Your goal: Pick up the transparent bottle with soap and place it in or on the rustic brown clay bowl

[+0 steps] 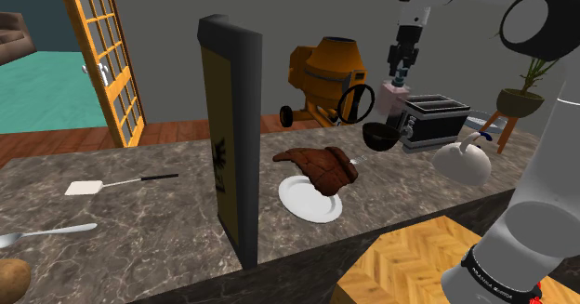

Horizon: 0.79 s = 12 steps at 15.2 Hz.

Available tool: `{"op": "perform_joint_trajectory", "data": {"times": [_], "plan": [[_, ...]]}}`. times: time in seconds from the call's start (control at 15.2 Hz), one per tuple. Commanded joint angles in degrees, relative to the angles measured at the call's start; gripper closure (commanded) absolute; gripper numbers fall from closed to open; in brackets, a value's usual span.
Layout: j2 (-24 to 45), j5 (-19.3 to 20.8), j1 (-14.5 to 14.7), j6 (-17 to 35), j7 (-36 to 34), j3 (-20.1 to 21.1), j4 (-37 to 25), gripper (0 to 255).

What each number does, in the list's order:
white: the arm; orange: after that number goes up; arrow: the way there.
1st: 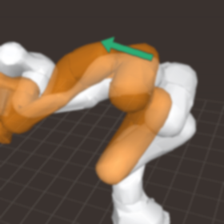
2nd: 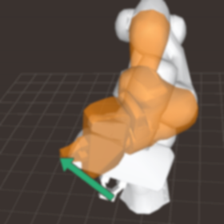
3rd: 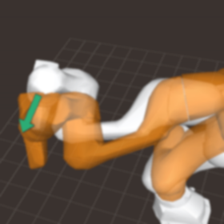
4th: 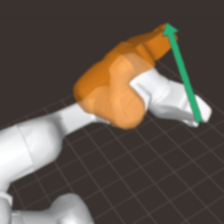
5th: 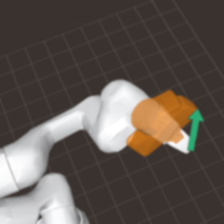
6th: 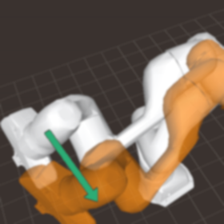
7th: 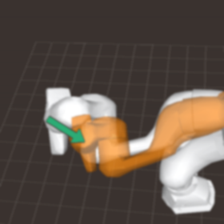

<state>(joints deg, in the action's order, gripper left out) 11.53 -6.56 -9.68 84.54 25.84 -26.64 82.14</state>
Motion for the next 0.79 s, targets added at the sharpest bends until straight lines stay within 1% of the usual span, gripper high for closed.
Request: {"op": "perform_joint_trajectory", "data": {"times": [0.0,0.73], "plan": [[-0.39,0.16,0.21,1.64,-0.07,0.06,1.95,255],[-1.16,0.41,0.81,10.40,0.06,0.30,11.40,255]]}}
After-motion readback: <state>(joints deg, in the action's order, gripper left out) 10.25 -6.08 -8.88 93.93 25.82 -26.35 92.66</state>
